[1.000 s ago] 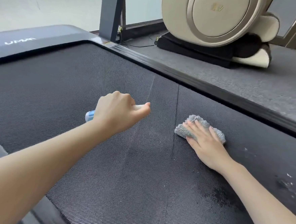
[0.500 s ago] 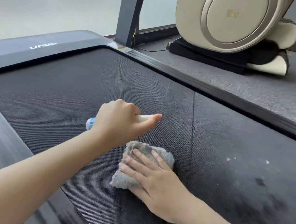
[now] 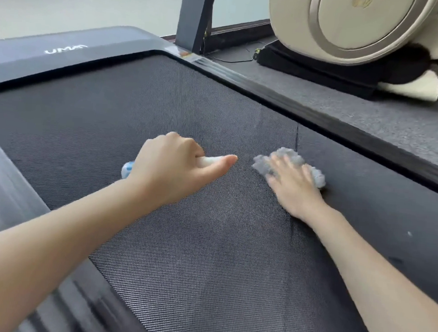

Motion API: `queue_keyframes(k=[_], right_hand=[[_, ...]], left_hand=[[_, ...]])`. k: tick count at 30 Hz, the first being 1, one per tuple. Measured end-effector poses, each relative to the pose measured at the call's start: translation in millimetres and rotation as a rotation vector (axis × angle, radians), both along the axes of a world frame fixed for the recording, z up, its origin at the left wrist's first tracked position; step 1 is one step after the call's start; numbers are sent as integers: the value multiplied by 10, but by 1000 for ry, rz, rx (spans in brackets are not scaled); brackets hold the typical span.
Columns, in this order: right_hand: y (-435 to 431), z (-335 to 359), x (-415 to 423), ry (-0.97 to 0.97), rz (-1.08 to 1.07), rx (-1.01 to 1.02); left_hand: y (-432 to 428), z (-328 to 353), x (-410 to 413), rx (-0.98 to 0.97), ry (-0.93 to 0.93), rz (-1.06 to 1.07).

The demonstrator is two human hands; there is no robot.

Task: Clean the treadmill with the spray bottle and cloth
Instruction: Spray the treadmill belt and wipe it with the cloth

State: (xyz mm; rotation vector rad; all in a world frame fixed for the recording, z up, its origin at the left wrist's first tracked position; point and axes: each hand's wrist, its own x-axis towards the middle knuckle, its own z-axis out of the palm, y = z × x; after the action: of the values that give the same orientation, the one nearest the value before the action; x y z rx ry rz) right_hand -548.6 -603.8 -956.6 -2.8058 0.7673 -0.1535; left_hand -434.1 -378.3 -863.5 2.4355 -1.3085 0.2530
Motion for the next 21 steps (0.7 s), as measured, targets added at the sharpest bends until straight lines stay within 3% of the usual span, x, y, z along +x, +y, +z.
queue_keyframes(k=[2, 4, 6, 8, 11, 13, 16, 21], right_hand=[[574, 44, -161, -96, 307, -40], [1115, 74, -401, -62, 591, 2], [1235, 117, -494, 19, 693, 47], [980, 190, -386, 12, 644, -14], [334, 280, -98, -25, 284, -10], [34, 211, 35, 58, 94, 55], [113, 52, 27, 57, 119, 37], [847, 51, -652, -49, 421, 37]], left_hand=[[-9, 17, -20, 4, -21, -6], [-29, 22, -43, 3, -38, -12], [-55, 8, -53, 4, -44, -21], [-70, -26, -73, 6, -34, -27], [-80, -64, -86, 15, -14, -22], [-75, -60, -85, 17, -1, -15], [-60, -5, -76, 3, 1, -3], [-36, 51, -45, -25, -16, -17]])
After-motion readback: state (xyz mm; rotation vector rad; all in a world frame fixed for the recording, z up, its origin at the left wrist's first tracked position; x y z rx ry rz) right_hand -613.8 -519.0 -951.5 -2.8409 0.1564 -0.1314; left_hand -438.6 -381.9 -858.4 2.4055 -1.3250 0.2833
